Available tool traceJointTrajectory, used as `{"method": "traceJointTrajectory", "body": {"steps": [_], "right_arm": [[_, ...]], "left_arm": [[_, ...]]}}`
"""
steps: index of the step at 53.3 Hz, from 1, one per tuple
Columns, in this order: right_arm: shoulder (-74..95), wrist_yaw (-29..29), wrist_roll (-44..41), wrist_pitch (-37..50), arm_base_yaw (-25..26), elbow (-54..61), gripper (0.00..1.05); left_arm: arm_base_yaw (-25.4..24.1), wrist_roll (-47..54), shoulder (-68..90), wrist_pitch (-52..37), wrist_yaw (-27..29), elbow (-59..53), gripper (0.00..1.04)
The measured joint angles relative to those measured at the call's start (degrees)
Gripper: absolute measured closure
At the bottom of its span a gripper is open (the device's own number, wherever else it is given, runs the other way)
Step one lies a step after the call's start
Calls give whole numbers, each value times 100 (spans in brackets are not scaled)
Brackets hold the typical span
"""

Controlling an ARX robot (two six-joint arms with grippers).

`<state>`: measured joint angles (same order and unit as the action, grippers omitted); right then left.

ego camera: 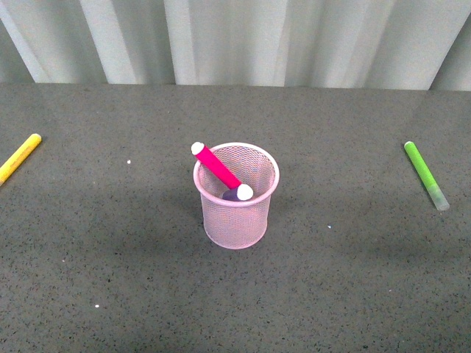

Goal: Insert purple and pink pens into pink cup

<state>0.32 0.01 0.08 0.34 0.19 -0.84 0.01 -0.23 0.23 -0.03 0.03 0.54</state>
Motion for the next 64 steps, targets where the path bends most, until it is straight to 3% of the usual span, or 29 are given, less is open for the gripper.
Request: {"method": "traceJointTrajectory", "body": {"steps": [20,50,64], "right_arm": [[-7,0,-4,-22,0,0,99],[-7,0,2,-24,0,0,6],[-7,0,7,-24,0,0,7]], "left_arm": [[0,0,-4,0,-2,0,7],[0,0,-4,0,-2,0,7],[0,0,-4,0,0,0,7]]}}
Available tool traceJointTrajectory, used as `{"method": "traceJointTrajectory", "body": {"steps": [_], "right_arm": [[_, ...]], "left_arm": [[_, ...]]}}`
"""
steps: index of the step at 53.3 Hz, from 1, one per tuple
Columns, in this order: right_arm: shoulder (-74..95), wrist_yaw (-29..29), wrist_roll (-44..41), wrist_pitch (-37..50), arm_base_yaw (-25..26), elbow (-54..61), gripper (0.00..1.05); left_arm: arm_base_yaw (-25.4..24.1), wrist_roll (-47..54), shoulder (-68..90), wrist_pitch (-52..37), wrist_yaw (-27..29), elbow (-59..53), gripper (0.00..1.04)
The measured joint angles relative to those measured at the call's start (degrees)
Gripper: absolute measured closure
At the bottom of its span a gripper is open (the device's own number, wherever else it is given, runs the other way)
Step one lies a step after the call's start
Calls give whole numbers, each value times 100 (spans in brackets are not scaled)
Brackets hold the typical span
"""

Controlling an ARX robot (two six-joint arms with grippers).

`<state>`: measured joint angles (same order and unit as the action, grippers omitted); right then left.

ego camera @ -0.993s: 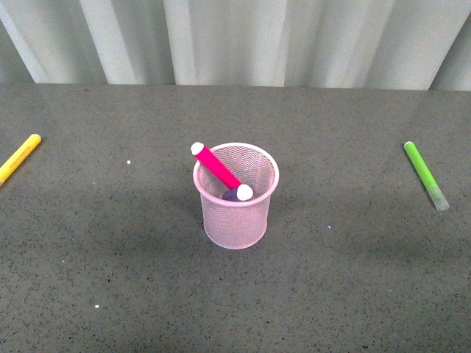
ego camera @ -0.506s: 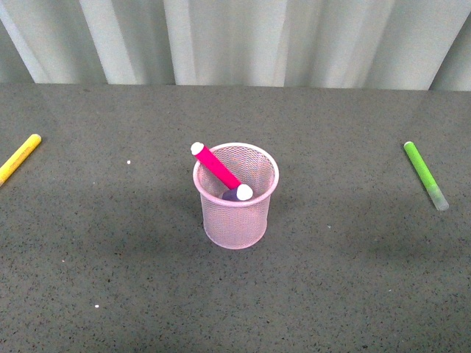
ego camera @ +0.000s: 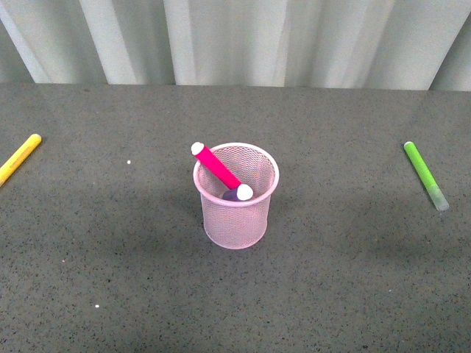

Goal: Insert purple and pink pens into pink cup

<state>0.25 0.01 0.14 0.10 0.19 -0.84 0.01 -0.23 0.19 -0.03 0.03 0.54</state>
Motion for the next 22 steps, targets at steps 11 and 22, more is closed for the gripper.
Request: {"method": "traceJointTrajectory", "body": {"steps": [11,22], "right_arm": [[0,0,0,0,0,-2,7],[0,0,0,0,0,0,7]], "left_arm": [[0,0,0,0,-2,0,7],[0,0,0,0,-2,0,7]]}}
